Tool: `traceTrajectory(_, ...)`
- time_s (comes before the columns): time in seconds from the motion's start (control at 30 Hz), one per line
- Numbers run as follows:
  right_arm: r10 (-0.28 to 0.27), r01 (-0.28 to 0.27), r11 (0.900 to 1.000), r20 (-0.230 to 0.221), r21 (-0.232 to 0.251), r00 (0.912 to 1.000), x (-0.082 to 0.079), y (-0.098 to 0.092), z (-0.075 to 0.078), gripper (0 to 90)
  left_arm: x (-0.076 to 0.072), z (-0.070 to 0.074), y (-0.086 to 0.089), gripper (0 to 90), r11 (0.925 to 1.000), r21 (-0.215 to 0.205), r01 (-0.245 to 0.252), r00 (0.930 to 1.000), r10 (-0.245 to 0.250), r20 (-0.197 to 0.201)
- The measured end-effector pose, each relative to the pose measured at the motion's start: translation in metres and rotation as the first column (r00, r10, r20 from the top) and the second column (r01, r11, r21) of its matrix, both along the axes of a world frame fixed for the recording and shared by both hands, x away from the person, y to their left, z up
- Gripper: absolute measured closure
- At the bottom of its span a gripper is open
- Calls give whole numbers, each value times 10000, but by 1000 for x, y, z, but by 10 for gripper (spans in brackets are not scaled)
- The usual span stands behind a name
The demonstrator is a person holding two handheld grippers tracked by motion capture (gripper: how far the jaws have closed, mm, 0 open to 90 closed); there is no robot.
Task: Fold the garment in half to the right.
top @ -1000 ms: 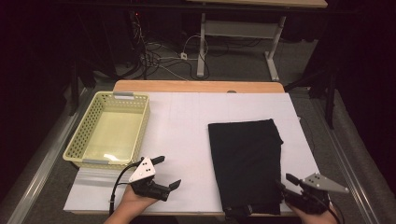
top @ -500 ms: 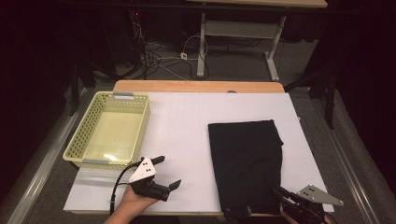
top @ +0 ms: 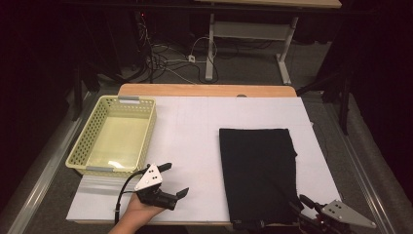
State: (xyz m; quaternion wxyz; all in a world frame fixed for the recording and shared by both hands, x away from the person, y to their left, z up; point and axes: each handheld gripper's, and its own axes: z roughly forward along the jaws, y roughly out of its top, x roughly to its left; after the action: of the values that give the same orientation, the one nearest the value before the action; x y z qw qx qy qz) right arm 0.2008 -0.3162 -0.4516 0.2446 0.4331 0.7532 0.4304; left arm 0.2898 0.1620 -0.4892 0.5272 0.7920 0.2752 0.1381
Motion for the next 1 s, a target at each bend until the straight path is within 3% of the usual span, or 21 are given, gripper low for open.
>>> traceTrajectory(0.13,461,-467,9987,311,183,9985,2,16,7,450,0,0,0,0,10000,-33,-34,10000,34,-34)
traceTrajectory(0.23,644,-652,9977,440,177,9970,9,30,7,339,0,0,0,0,10000,-16,-37,10000,37,-12)
traceTrajectory(0.4,1237,-1241,9922,276,105,9919,24,53,8,226,0,0,0,0,10000,-12,-29,10000,29,1)
traceTrajectory(0.6,1656,-1660,9860,232,131,9859,40,79,9,151,-1,0,0,0,10000,-22,-26,10000,26,23)
traceTrajectory(0.73,1794,-1801,9834,317,202,9833,42,92,6,78,-1,0,0,0,10000,-24,-34,10000,34,29)
traceTrajectory(0.83,1970,-1972,9803,103,144,9803,42,99,2,7,-1,0,0,0,10000,-17,-35,10000,35,41)
traceTrajectory(1.0,2188,-2186,9755,-62,243,9758,38,106,-4,7,-1,0,0,0,10000,-6,-51,10000,51,35)
